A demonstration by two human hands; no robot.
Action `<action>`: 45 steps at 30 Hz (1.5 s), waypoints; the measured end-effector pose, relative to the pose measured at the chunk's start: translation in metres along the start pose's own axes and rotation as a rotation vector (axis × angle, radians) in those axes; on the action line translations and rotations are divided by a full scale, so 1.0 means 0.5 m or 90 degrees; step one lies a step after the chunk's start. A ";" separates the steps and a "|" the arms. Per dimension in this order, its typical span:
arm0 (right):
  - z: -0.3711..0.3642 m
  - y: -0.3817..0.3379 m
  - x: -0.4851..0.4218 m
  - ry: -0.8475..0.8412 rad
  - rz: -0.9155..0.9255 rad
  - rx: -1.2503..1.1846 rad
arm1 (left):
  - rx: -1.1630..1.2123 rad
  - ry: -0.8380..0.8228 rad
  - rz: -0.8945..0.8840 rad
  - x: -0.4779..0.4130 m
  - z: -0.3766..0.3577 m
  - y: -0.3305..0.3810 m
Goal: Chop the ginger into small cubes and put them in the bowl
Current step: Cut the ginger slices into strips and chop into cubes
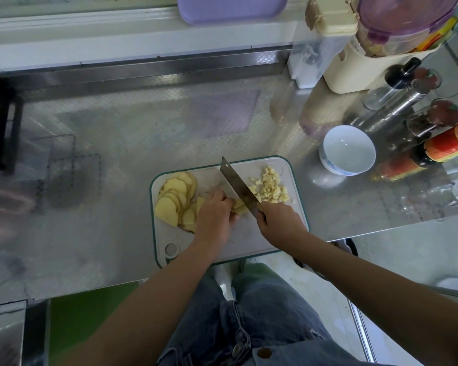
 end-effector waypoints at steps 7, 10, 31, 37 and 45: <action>-0.018 0.001 0.003 0.024 -0.010 -0.014 | -0.003 -0.007 0.011 -0.002 -0.003 -0.002; -0.003 -0.002 -0.001 0.036 -0.004 -0.036 | -0.004 -0.001 0.009 0.000 -0.004 -0.002; -0.031 -0.013 0.024 0.027 0.011 0.024 | -0.005 0.006 0.016 0.000 -0.007 -0.002; -0.039 -0.012 0.024 0.036 0.006 0.024 | 0.001 0.008 0.020 -0.001 -0.009 -0.001; -0.036 -0.019 0.021 0.036 -0.005 0.015 | -0.015 -0.001 0.028 0.000 -0.004 0.006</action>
Point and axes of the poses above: each hand's wrist, its own x-axis away from the middle knuckle, its own z-axis out of the back of the hand, y = z × x, the point moved 1 cm from there along -x, towards the middle knuckle, and after that the axes turned 1 degree about y, right-handed, at the moved point
